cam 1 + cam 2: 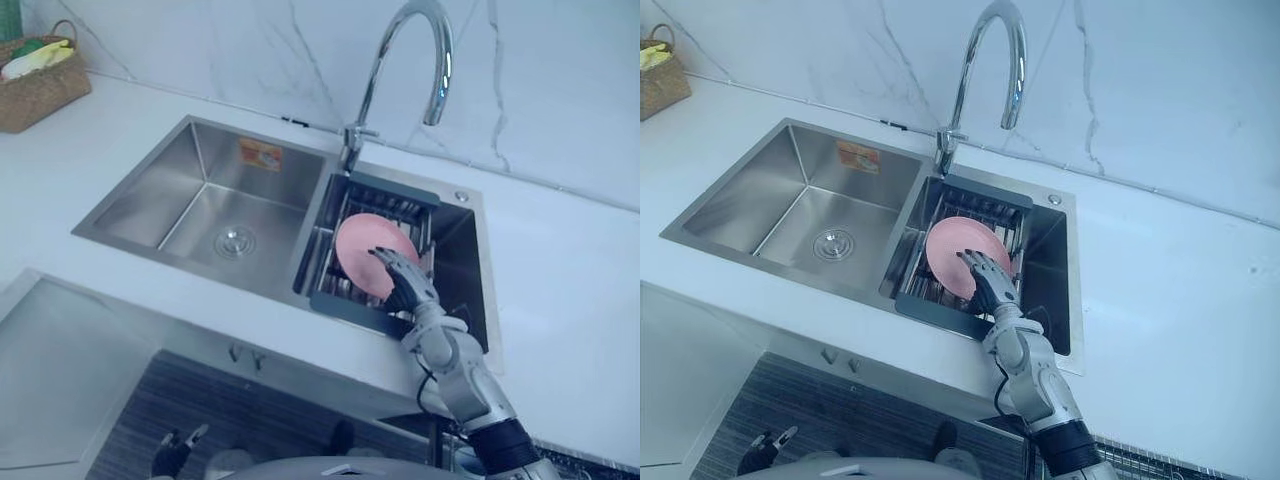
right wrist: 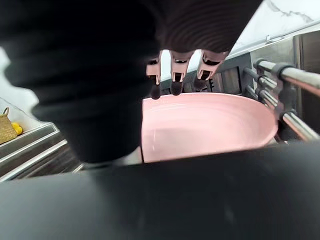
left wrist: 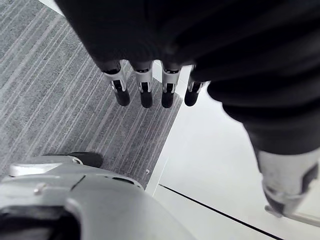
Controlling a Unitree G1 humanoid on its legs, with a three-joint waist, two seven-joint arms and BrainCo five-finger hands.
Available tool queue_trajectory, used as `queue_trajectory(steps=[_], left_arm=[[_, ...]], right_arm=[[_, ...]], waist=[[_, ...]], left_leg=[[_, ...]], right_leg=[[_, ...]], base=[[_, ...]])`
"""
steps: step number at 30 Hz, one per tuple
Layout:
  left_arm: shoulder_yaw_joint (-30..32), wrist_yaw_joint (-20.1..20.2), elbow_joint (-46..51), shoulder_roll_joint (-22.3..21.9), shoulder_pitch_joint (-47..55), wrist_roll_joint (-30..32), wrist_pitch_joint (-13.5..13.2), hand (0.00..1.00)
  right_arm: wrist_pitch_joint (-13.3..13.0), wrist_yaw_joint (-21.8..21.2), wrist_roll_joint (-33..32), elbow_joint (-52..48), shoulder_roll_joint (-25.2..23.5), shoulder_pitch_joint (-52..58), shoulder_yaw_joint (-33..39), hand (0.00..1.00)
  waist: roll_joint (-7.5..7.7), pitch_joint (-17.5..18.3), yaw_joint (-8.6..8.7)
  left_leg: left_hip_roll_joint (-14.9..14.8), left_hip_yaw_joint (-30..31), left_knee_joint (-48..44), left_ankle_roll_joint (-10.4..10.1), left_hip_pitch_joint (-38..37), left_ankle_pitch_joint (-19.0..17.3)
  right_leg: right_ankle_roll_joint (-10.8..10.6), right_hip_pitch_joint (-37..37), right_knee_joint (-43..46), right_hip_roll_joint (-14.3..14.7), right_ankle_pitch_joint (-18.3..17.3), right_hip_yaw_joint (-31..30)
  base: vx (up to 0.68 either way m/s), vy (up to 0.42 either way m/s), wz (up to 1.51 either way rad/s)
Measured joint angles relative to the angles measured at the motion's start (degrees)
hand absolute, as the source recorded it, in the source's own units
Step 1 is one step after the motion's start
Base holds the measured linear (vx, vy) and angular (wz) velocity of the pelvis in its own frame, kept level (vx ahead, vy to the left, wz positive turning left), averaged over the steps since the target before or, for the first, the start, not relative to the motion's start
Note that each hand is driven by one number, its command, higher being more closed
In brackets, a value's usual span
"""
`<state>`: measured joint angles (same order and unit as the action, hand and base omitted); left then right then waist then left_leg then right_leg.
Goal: Walk over to the sink, pick up the cup, carry it to the dishwasher, place the cup inside the dishwasher, then close the dishwasher door
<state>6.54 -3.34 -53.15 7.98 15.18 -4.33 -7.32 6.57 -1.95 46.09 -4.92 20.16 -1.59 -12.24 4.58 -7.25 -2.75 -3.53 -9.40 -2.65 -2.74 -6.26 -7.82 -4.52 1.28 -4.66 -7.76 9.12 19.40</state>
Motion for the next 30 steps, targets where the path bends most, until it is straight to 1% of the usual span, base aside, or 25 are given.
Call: queue_trajectory(steps=[3, 5, 8, 10, 13, 16, 18, 19, 23, 24, 27, 30], left_arm=[[-0.01, 0.0, -0.03, 0.17, -0.02, 0.01, 0.0, 0.0], [0.0, 0.0, -0.04, 0.28, -0.03, 0.01, 0.0, 0.0], [0.0, -0.01, -0.31, 0.33, -0.02, 0.01, 0.02, 0.0], [-0.02, -0.01, -0.31, 0.42, -0.03, 0.03, 0.02, 0.0], [-0.04, -0.01, -0.31, 0.46, -0.06, 0.04, 0.02, 0.0], [-0.04, -0.02, -0.33, 0.55, -0.04, 0.14, 0.02, 0.0], [-0.04, -0.01, -0.33, 0.86, -0.14, 0.16, 0.02, 0.0], [-0.06, 0.0, -0.34, 0.98, -0.16, 0.17, 0.03, 0.0], [-0.05, 0.02, -0.34, 1.03, -0.28, 0.18, 0.44, 0.0], [-0.05, 0.02, -0.32, 1.03, -0.36, 0.18, 0.5, 0.0], [-0.05, 0.02, -0.31, 1.01, -0.41, 0.18, 0.63, 0.0], [-0.06, 0.01, -0.31, 1.01, -0.42, 0.18, 0.75, 0.0]], right_arm=[[0.1, 0.0, 1.57, 1.52, -0.11, -1.54, -1.22, 0.0], [0.67, 0.17, 1.68, 1.68, -0.6, -1.54, -1.27, 0.0], [1.77, 2.53, 4.73, 2.21, -1.47, -2.03, -2.48, 0.0], [2.5, 5.53, 7.77, 3.44, -1.72, -2.59, -3.32, 0.0], [3.27, 8.98, 10.25, 5.4, -1.79, -3.37, -3.41, 0.0], [5.23, 13.35, 12.31, 8.3, -1.83, -4.48, -3.49, 0.0], [6.28, 14.61, 12.3, 9.64, -1.83, -4.96, -3.49, 0.0], [6.63, 14.96, 12.28, 10.75, -1.83, -5.48, -3.49, 1.0], [7.45, 14.35, 11.05, 12.48, -1.79, -6.58, -3.44, 1.0], [7.59, 13.12, 9.79, 12.79, -1.74, -7.02, -3.36, 1.0], [7.64, 9.81, 9.51, 13.4, -1.74, -7.99, -3.38, 1.0], [7.63, 8.16, 9.51, 14.46, -1.74, -8.91, -3.41, 1.0]], waist=[[0.3, 0.21, -0.06], [0.5, 0.34, -0.19], [0.63, 0.43, -0.29], [0.69, 0.46, -0.3], [0.72, 0.49, -0.39], [0.76, 0.57, -0.49], [1.03, 0.81, -0.45], [1.2, 0.95, -0.46], [1.28, 1.07, -0.38], [1.27, 1.08, -0.39], [1.26, 1.08, -0.42], [1.22, 1.08, -0.41]], left_leg=[[0.02, 0.07, 0.58, 0.04, -0.1, 0.29], [0.07, 0.11, 1.23, 0.07, -0.34, 0.73], [0.09, 0.14, 1.88, 0.1, -0.65, 0.97], [0.1, 0.2, 1.9, 0.11, -0.66, 0.99], [0.12, 0.24, 1.97, 0.1, -0.66, 1.03], [0.18, 0.67, 2.43, 0.06, -0.82, 1.3], [0.24, 1.08, 3.06, 0.05, -0.96, 1.66], [0.24, 1.15, 3.14, 0.05, -0.96, 1.67], [0.49, 1.43, 3.19, 0.09, -1.09, 1.71], [0.5, 1.44, 3.24, 0.13, -1.13, 1.77], [0.53, 1.42, 3.85, 0.13, -1.49, 2.27], [0.52, 1.38, 3.89, 0.12, -1.75, 2.32]], right_leg=[[0.0, 0.0, 0.0, -0.01, 0.0, 0.06], [0.0, -0.02, -0.01, 0.0, 0.0, 0.24], [0.0, 0.01, -0.01, 0.01, 0.0, 0.19], [0.0, 0.03, -0.01, 0.01, 0.0, 0.17], [-0.01, 0.03, -0.01, 0.01, -0.01, 0.19], [-0.05, 0.04, -0.02, 0.01, -0.05, 0.31], [-0.13, 0.04, -0.02, -0.01, -0.11, 0.61], [-0.14, 0.07, -0.02, -0.01, -0.13, 0.66], [-0.2, 0.54, -0.04, -0.11, -0.21, 1.23], [-0.21, 0.64, -0.05, -0.14, -0.23, 1.34], [-0.2, 0.69, -0.08, -0.16, -0.23, 1.44], [-0.18, 0.92, -0.23, -0.15, -0.25, 1.44]], base=[[-0.02, 0.001, 0.02], [-0.02, 0.0, 0.04], [-0.02, -0.001, -0.01], [0.0, 0.0, 0.0], [0.0, 0.0, 0.0], [0.0, -0.001, 0.01], [0.0, -0.005, 0.07], [-0.01, -0.004, 0.05], [-0.01, 0.003, 0.07], [-0.01, 0.009, 0.05], [-0.01, 0.0, 0.01], [-0.01, -0.001, 0.0]])
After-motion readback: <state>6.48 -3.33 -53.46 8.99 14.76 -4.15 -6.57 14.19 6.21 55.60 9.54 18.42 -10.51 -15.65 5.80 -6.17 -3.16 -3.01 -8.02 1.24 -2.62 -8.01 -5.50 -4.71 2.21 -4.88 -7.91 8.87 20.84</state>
